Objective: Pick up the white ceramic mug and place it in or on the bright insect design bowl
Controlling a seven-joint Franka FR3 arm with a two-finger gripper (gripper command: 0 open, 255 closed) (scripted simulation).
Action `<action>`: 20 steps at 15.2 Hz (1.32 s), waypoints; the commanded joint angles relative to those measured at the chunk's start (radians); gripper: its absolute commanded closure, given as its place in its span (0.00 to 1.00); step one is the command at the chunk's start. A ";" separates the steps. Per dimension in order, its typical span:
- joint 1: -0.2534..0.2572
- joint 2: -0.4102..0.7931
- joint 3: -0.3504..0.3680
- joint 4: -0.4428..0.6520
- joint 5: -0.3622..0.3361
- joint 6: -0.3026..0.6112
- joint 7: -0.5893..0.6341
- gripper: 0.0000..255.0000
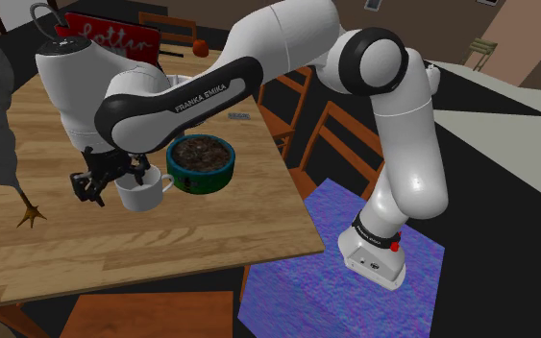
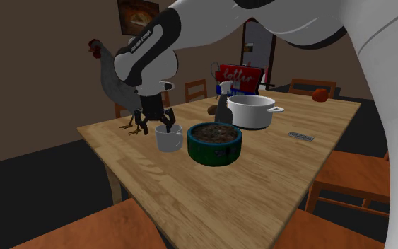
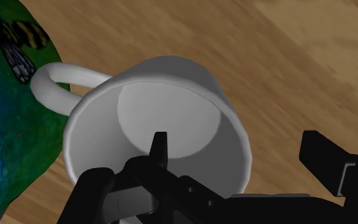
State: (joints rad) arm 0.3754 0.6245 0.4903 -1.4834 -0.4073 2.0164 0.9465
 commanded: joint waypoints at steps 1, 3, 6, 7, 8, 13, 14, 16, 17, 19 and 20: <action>0.000 0.000 0.000 0.000 0.000 0.000 0.000 0.00; 0.000 0.000 0.000 0.000 0.000 0.000 0.000 1.00; 0.000 0.000 0.000 0.000 0.000 0.000 0.000 1.00; 0.000 0.000 0.000 0.000 0.000 0.000 0.000 1.00; 0.000 0.000 0.000 0.000 0.000 0.000 0.000 1.00; -0.001 -0.011 0.004 0.011 0.006 -0.020 -0.005 1.00; -0.001 -0.015 0.006 0.017 0.009 -0.030 -0.008 1.00; -0.002 -0.025 0.009 0.029 0.015 -0.051 -0.013 1.00; -0.002 -0.029 0.011 0.036 0.018 -0.062 -0.016 1.00; -0.002 -0.037 0.014 0.051 0.024 -0.083 -0.021 1.00; -0.002 -0.041 0.016 0.058 0.026 -0.094 -0.023 1.00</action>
State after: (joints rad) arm 0.3727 0.5857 0.5046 -1.4332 -0.3832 1.9327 0.9248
